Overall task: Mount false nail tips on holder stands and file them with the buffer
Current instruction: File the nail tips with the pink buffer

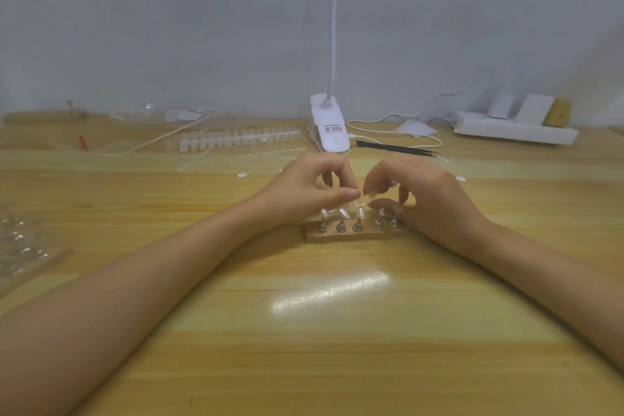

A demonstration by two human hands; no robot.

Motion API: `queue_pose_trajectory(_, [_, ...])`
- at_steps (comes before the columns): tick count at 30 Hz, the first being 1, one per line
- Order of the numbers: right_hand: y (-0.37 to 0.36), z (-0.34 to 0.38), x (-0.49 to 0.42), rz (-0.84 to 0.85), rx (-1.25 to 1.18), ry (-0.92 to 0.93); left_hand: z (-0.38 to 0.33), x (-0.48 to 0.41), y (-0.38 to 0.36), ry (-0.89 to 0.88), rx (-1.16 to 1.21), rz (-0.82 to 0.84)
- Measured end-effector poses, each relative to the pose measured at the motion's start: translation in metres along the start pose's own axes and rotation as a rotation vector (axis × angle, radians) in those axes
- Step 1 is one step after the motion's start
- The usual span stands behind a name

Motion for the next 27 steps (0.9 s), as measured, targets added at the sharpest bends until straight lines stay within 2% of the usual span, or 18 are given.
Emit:
queue_pose_trajectory(4, [-0.001,0.01,0.001,0.004,0.014,0.104,0.016,-0.003,-0.008,0.181,0.17,0.094])
queue_pose_trajectory(7, [-0.004,0.005,0.0,0.012,-0.091,0.065,0.022,-0.003,-0.004,0.23,0.225,0.044])
queue_pose_trajectory(12, [-0.011,-0.037,0.004,0.003,-0.412,-0.262,0.013,0.001,0.026,0.091,0.173,-0.259])
queue_pose_trajectory(17, [-0.017,-0.05,0.009,0.004,-0.529,-0.385,0.002,0.007,0.03,-0.006,0.158,-0.293])
queue_pose_trajectory(22, [-0.008,-0.048,0.008,-0.012,-0.243,-0.338,0.009,0.007,0.031,0.034,0.168,-0.299])
queue_pose_trajectory(27, [0.018,-0.073,0.018,-0.135,-0.088,-0.456,0.011,0.006,0.029,0.017,0.19,-0.273])
Point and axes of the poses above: each hand's wrist, its own x-axis away from the middle knuckle, its own y-axis out of the back of the hand, z = x × y, the point moved 10 cm from there along -x, towards the middle knuckle, and after that the axes turned 8 degrees about y, right-handed, at the moved point
